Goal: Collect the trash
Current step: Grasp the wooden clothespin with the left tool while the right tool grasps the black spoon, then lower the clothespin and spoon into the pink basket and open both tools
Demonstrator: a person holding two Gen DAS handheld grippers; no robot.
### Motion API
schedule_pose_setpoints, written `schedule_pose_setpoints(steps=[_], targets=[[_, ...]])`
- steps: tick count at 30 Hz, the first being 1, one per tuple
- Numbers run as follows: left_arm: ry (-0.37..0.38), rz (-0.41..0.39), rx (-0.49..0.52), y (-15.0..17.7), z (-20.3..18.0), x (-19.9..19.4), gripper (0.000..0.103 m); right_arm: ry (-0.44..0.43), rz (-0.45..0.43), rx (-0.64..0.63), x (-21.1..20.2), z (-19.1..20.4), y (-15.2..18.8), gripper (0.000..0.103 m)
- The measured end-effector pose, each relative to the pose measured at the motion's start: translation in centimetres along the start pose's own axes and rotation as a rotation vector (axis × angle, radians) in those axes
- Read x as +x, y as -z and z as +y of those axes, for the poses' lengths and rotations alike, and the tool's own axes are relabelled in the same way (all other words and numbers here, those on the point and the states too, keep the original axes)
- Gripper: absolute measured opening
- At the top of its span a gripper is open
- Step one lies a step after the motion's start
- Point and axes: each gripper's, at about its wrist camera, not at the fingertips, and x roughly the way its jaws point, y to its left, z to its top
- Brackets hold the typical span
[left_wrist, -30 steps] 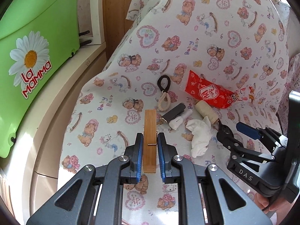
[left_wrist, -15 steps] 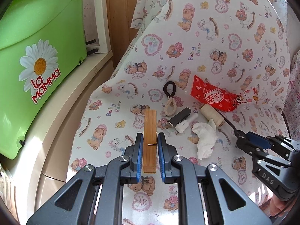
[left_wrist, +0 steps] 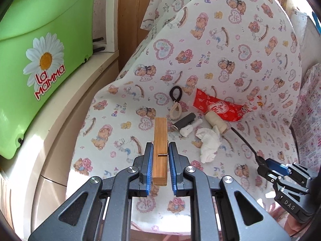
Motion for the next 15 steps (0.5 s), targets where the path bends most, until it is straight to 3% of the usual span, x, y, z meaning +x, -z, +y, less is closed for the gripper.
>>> schedule_pose_setpoints(steps=[10,15], targets=[[-0.044,-0.046,0.041,2.6,-1.4,-2.5,0.014,-0.012,-0.050,0.010,-4.1,-0.1,1.5,0.029],[0.005,-0.020,0.021,4.7,-2.2,-3.4,0.014,-0.013,-0.068,0.000,-5.7,0.6,2.6,0.029]])
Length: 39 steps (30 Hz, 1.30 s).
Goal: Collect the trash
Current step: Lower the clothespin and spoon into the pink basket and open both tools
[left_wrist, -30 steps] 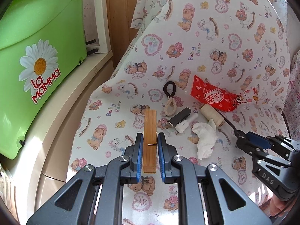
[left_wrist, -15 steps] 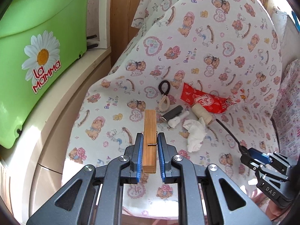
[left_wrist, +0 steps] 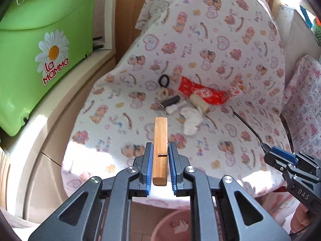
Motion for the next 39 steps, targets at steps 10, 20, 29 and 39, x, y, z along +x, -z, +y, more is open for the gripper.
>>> schedule_pose_setpoints(steps=[10,20,29,39], targets=[[0.057,0.026,0.031,4.3,-3.8,-2.1,0.014,-0.032,0.021,0.058,-2.9,0.5,3.9,0.029],[0.067,0.095,0.051,7.6,-4.9,-2.4,0.014,-0.080,0.066,0.045,-4.4,1.4,7.8,0.029],[0.052,0.156,0.055,9.7,-5.0,-2.1,0.014,-0.150,0.205,-0.038,-3.3,3.4,11.5,0.029],[0.016,0.396,0.048,12.3,-4.8,3.2,0.014,-0.116,0.426,0.065,2.7,1.2,14.4,0.029]])
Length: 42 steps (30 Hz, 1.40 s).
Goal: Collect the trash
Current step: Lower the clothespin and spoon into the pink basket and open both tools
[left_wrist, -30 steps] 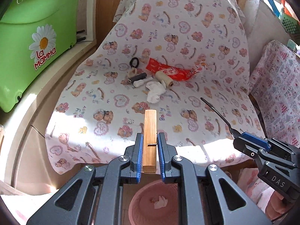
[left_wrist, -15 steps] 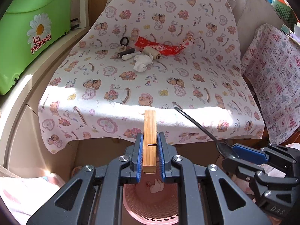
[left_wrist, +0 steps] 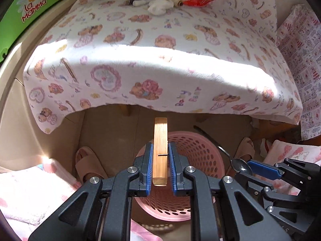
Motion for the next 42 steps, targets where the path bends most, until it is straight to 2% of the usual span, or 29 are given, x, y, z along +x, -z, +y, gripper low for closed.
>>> schedule_pose_setpoints(steps=[2,6,12,15,22,25,30,33,36,40,42], targets=[[-0.005,0.045,-0.012,0.2,0.2,1.6,0.014,0.012,0.042,0.017,2.0,-0.2,0.0,0.029],[0.044,0.170,-0.056,0.9,0.3,5.0,0.014,0.026,0.132,0.067,5.7,-1.0,0.3,0.029],[0.046,0.310,-0.087,2.3,0.4,9.8,0.014,0.014,0.274,0.194,11.3,-3.5,1.0,0.029],[0.075,0.359,-0.104,3.0,0.4,11.2,0.014,0.058,0.335,0.217,13.1,-4.3,2.0,0.029],[0.065,0.373,-0.061,3.6,-0.7,13.2,0.014,0.066,0.355,0.241,14.0,-4.8,2.7,0.029],[0.054,0.350,-0.028,4.0,-1.2,13.9,0.014,0.069,0.374,0.276,14.0,-5.3,2.8,0.030],[0.109,0.270,0.017,3.9,-2.0,13.3,0.014,0.074,0.341,0.324,13.0,-6.7,2.5,0.032],[0.157,0.260,0.026,4.0,-2.4,13.7,0.014,0.087,0.336,0.335,12.8,-7.2,2.3,0.035],[0.156,0.238,0.032,3.9,-2.9,13.9,0.014,0.100,0.335,0.357,12.8,-7.4,2.3,0.035],[0.222,0.270,-0.035,3.7,-3.0,14.9,0.014,0.115,0.332,0.369,12.5,-7.8,2.0,0.035],[0.193,0.271,-0.030,3.7,-3.2,15.0,0.014,0.141,0.320,0.342,12.3,-7.6,1.8,0.035]])
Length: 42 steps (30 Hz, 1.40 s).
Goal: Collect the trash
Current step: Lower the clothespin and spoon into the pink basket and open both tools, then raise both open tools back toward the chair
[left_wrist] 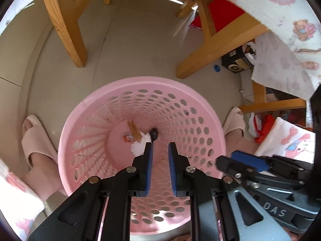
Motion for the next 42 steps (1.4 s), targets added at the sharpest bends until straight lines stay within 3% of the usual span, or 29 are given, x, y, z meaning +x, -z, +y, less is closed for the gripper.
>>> schedule_pose_setpoints(steps=[4,9,12,15,17,19,20,27,32,35,39,42], targets=[[-0.105,-0.005,0.019,-0.1,-0.5,-0.8,0.015,0.020,-0.019,-0.022,-0.3,0.2,0.0,0.035],[-0.134,-0.014,-0.030,-0.3,0.1,-2.8,0.018,0.065,-0.068,-0.074,-1.2,1.4,0.2,0.036],[-0.202,-0.071,-0.005,-0.4,-0.3,-4.9,0.025,0.087,-0.116,-0.089,-2.3,2.0,0.3,0.036],[-0.222,-0.128,0.002,-0.1,-0.6,-7.4,0.030,0.119,-0.177,-0.122,-3.7,2.7,0.4,0.036],[-0.260,-0.154,0.042,-0.2,-0.8,-9.2,0.032,0.150,-0.250,-0.129,-5.2,3.0,0.8,0.036],[-0.313,-0.253,0.097,-0.4,-1.4,-11.7,0.035,0.170,-0.327,-0.130,-6.8,3.0,1.2,0.037],[-0.328,-0.299,0.114,-0.5,-1.6,-13.0,0.041,0.173,-0.356,-0.139,-7.6,3.1,1.2,0.039],[-0.278,-0.483,0.127,-1.0,-2.0,-18.9,0.046,0.122,-0.553,-0.200,-13.4,4.6,2.5,0.048],[-0.306,-0.614,0.154,-0.4,-2.5,-22.0,0.055,0.091,-0.652,-0.215,-16.6,5.1,3.4,0.054],[-0.310,-0.671,0.169,0.2,-3.0,-22.7,0.056,0.072,-0.680,-0.233,-17.4,5.3,3.6,0.057],[-0.311,-0.718,0.160,0.3,-3.1,-23.9,0.060,0.116,-0.740,-0.263,-18.5,5.7,4.3,0.058],[-0.326,-0.755,0.158,0.8,-3.2,-24.7,0.061,0.095,-0.778,-0.274,-19.3,5.8,4.7,0.067]])
